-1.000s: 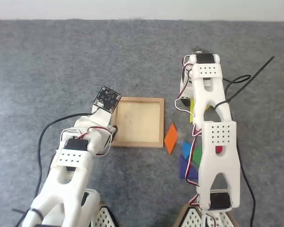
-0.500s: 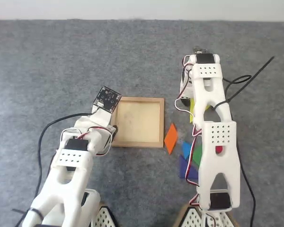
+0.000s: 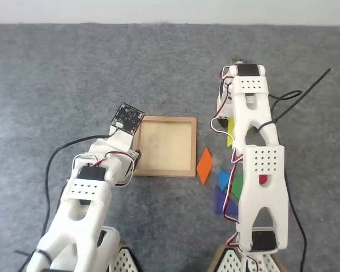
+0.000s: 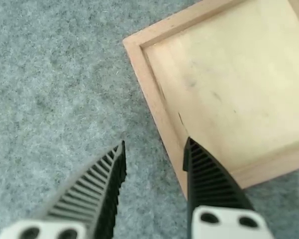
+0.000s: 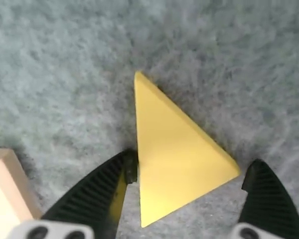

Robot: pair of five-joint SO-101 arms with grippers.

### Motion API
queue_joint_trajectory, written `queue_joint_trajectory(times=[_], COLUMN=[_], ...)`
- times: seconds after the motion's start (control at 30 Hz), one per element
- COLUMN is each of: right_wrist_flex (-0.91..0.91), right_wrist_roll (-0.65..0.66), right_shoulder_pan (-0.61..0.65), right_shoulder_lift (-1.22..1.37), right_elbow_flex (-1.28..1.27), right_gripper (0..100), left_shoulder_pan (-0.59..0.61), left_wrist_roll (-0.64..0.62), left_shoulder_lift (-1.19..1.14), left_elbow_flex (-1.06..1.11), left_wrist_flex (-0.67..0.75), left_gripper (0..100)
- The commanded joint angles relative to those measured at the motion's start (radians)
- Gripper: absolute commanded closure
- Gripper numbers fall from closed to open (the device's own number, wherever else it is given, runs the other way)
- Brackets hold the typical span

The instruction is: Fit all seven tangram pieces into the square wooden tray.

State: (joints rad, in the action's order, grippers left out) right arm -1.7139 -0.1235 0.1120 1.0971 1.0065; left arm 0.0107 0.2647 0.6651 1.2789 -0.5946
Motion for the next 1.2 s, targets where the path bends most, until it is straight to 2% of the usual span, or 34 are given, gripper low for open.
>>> queue_joint_trajectory(times=[0.0,1.03,1.17], right_wrist_flex=[0.015,0.019,0.018], right_wrist_roll=[0.037,0.043,0.043], right_shoulder_pan=[-0.027,-0.028,-0.028], right_shoulder_lift=[0.002,0.022,0.022], right_elbow_flex=[0.025,0.026,0.026], right_gripper=[66.3,66.4,73.1], left_shoulder_pan=[0.006,0.008,0.008], left_wrist_roll=[-0.015,-0.012,-0.012], left_shoulder_lift=[0.029,0.035,0.035], left_elbow_flex=[-0.010,-0.005,-0.005], left_wrist_flex=[0.014,0.014,0.014], left_gripper=[82,82,82])
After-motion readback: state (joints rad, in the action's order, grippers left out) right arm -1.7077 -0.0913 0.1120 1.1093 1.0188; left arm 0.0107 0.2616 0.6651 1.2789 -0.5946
